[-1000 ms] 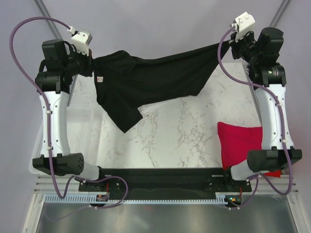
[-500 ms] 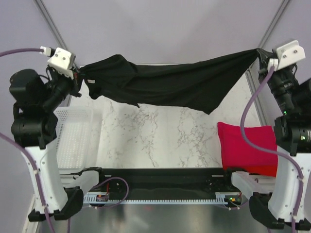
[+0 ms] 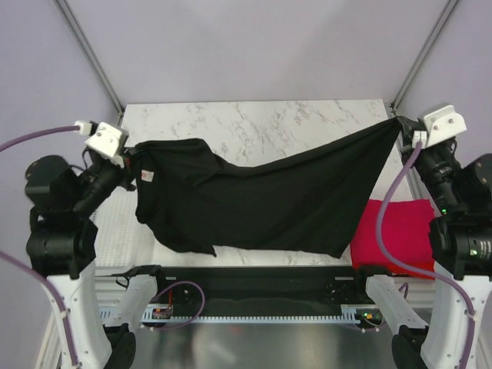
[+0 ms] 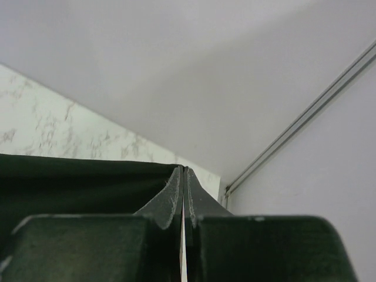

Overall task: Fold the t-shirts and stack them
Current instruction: Flatten the tshirt out

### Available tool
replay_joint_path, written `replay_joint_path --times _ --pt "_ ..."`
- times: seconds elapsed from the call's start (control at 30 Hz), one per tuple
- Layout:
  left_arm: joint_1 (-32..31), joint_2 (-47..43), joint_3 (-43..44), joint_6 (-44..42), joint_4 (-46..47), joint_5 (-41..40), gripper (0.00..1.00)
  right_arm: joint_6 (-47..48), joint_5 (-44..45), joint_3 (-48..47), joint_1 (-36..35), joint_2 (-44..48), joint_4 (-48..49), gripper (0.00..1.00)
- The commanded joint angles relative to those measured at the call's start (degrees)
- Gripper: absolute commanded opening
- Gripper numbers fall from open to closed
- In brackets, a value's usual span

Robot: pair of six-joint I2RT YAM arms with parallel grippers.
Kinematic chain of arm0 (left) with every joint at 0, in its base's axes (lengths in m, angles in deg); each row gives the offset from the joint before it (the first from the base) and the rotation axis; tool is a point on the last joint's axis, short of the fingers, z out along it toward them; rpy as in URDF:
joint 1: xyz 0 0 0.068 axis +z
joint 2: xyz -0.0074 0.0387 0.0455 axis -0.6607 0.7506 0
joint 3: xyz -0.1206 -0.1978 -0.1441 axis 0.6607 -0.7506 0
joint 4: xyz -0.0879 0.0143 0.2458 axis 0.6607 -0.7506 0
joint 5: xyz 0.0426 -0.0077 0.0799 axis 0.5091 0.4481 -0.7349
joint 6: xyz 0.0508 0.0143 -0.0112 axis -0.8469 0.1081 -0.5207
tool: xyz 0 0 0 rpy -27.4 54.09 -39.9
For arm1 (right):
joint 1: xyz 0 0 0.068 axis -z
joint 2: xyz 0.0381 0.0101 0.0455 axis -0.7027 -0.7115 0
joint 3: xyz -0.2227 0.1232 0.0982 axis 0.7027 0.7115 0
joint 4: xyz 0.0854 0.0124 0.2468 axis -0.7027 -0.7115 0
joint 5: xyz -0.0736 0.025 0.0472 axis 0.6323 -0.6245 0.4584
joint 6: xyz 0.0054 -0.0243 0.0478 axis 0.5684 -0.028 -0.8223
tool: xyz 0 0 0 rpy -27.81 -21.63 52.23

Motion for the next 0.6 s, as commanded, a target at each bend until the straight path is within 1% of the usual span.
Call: replay_joint_path --times 0.0,0.17,0.2,0.23,0.33,0.47,0.5,0.53,0.57 --pt "0.1 3.9 -7.5 0.0 -2.4 5.8 0.02 0.7 -0.5 5.4 0.2 -2.3 -2.3 0.00" --pt "0.1 11.6 -16.9 -0.5 -2.1 10.7 0.02 2.1 -3.8 12.2 0.2 -6.4 -0.9 0.00" --pt "0.1 15.4 -18.1 -0.6 -1.8 11.5 0.02 2.2 -4.0 14.3 0.2 -7.3 -0.2 0.00" --pt "0.1 17.2 -19.2 -0.4 -1.4 12.0 0.02 2.4 -4.0 15.5 0.2 -8.2 0.5 0.00" --pt "0.1 25.3 -22.7 1.1 1.8 13.6 0.02 2.8 -4.7 18.3 0.2 -14.7 2.6 0.00" --pt "0.0 33.5 -22.7 3.7 6.7 14.0 0.02 1.8 -4.6 20.3 0.1 -22.0 7.4 0.00" --pt "0.0 35.3 -22.2 3.8 7.9 14.1 0.02 1.5 -4.4 20.1 0.1 -23.5 9.4 0.00" --pt "-0.1 38.9 -21.5 3.9 8.2 13.9 0.02 1.0 -4.3 19.8 0.0 -26.6 10.3 0.00" --pt "0.0 40.9 -19.6 4.0 8.4 13.9 0.02 0.4 -4.1 19.3 0.0 -28.2 11.8 0.00"
